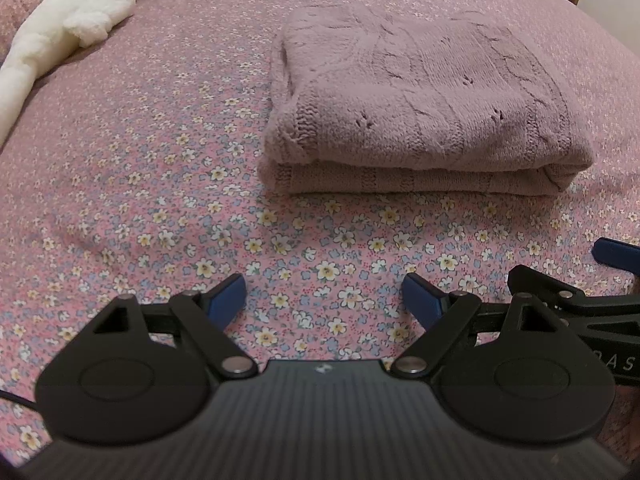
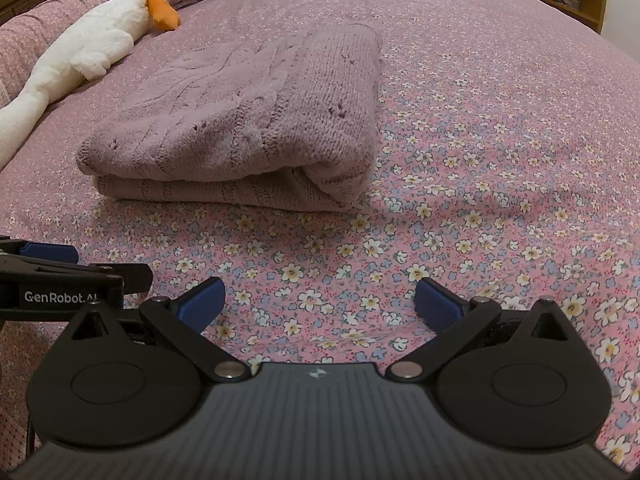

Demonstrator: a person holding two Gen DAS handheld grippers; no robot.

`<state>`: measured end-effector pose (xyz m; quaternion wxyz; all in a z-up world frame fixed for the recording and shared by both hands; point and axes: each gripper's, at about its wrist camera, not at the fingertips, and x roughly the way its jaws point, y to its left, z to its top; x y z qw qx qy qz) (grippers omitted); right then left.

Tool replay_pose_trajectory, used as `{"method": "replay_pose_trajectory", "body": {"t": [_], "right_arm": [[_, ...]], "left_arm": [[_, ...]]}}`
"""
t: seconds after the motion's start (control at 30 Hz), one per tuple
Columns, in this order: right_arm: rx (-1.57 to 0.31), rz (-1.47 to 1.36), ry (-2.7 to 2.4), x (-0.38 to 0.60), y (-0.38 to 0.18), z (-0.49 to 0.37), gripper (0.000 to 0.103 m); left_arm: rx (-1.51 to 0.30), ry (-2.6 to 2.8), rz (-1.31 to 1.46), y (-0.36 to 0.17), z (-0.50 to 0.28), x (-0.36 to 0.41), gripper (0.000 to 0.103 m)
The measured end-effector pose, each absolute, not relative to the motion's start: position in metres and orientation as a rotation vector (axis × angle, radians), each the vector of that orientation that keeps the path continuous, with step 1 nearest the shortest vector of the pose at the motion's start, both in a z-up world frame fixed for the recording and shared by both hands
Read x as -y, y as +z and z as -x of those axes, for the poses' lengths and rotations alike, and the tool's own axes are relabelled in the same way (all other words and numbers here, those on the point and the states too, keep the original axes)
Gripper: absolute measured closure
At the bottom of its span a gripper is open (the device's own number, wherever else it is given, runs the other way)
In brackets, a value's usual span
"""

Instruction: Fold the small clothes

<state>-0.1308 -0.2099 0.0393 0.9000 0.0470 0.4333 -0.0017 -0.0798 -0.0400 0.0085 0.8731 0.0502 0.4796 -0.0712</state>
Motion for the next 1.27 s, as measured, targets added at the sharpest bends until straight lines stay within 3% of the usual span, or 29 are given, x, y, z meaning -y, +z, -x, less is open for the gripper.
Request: {"method": "replay_pose_trajectory", "body": {"t": [1.27], "right_arm": [[-0.891, -0.104, 0.0, 0.2119, 0.0422, 0.1315, 0.0]], "left_arm": [[-1.014, -0.136, -0.098, 0.0105, 0.0812, 0.0412, 0.016]]}}
